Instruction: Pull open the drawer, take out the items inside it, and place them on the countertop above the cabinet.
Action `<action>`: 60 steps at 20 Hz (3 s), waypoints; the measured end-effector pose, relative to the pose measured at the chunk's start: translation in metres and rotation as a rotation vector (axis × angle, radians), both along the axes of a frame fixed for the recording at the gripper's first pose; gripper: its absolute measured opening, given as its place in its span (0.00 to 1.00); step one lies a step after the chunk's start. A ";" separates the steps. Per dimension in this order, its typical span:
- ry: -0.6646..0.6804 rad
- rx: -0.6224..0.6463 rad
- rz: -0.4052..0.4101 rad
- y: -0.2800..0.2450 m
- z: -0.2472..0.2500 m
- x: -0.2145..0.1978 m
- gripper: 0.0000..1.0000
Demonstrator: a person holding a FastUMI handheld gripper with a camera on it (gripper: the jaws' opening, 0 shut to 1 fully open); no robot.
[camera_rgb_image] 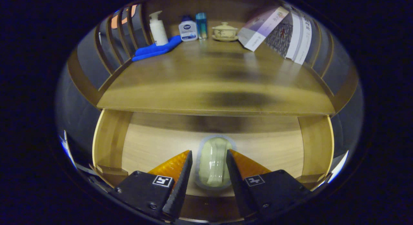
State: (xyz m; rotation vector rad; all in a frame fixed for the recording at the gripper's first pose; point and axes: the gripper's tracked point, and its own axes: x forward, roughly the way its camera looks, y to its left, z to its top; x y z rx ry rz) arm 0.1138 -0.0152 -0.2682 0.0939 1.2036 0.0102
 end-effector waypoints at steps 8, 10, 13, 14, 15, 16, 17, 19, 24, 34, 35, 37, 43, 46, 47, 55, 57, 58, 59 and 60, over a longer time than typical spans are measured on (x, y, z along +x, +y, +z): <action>0.097 0.022 -0.075 -0.005 -0.018 -0.012 0.31; 0.105 0.027 -0.078 -0.007 -0.018 -0.015 0.29; 0.086 0.036 -0.084 -0.010 -0.012 -0.015 0.24; 0.080 0.040 -0.089 -0.011 -0.008 -0.016 0.24; 0.071 0.043 -0.084 -0.011 -0.003 -0.017 0.24; 0.061 0.043 -0.081 -0.013 0.003 -0.019 0.24; 0.048 0.044 -0.075 -0.013 0.010 -0.020 0.24; 0.023 0.061 -0.069 -0.013 0.026 -0.021 0.24; -0.044 0.107 -0.076 -0.014 0.073 -0.019 0.24; -0.180 0.134 -0.055 -0.004 0.147 0.020 0.24; -0.187 0.134 -0.051 -0.002 0.148 0.028 0.24; -0.196 0.125 -0.057 -0.003 0.148 0.049 0.24; -0.212 0.076 -0.066 -0.014 0.128 0.114 0.24; -0.228 0.099 -0.091 -0.014 0.122 0.141 0.24; -0.236 0.084 -0.092 -0.018 0.123 0.145 0.24; -0.211 0.172 -0.163 -0.019 0.095 0.150 0.25; -0.243 0.146 -0.172 -0.028 0.097 0.151 0.27; -0.262 0.143 -0.172 -0.030 0.100 0.152 0.27; -0.286 0.152 -0.164 -0.027 0.104 0.151 0.28; -0.316 0.161 -0.150 -0.025 0.110 0.150 0.43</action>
